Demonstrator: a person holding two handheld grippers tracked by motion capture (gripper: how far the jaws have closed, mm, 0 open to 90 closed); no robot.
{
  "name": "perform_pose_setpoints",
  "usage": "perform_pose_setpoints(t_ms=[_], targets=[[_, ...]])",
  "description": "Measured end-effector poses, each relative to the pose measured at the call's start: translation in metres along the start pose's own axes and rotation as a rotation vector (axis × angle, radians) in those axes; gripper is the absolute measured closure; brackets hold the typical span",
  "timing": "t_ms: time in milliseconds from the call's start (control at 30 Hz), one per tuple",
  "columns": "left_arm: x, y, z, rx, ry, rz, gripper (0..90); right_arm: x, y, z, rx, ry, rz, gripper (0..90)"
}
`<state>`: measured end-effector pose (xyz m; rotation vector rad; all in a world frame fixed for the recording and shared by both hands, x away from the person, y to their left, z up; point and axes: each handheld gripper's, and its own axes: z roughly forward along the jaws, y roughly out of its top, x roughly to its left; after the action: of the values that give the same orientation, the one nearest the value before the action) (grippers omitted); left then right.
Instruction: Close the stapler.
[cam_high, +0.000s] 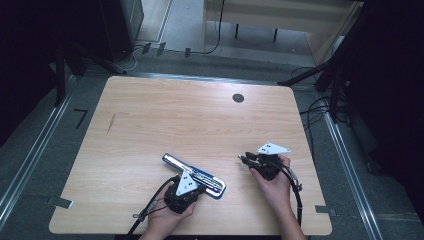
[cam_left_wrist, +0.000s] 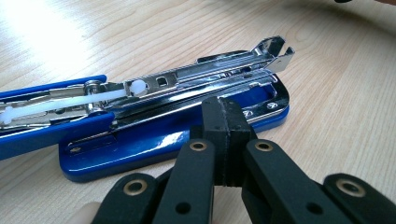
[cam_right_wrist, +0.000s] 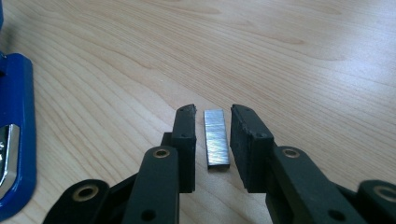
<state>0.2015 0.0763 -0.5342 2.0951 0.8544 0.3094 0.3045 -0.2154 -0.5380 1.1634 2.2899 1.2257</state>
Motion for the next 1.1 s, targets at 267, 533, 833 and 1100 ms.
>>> perform_pose_setpoints(t_ms=[267, 533, 833, 1100], targets=[[0.0002, 0.0, 0.0, 0.0, -0.001, 0.0, 90.0, -0.001, -0.0021, 0.0029, 0.028, -0.013, 0.01, 70.7], [0.0001, 0.0, 0.0, 0.0, -0.001, 0.0, 90.0, -0.0012, -0.0036, 0.0048, 0.038, -0.02, -0.003, 72.1], [0.0, 0.0, 0.0, 0.0, -0.001, 0.0, 90.0, -0.0022, -0.0077, 0.0051, 0.03, -0.028, 0.0, 79.2], [0.0002, 0.0, 0.0, 0.0, -0.001, 0.0, 90.0, -0.0025, -0.0075, 0.0042, 0.032, -0.02, 0.01, 79.9]])
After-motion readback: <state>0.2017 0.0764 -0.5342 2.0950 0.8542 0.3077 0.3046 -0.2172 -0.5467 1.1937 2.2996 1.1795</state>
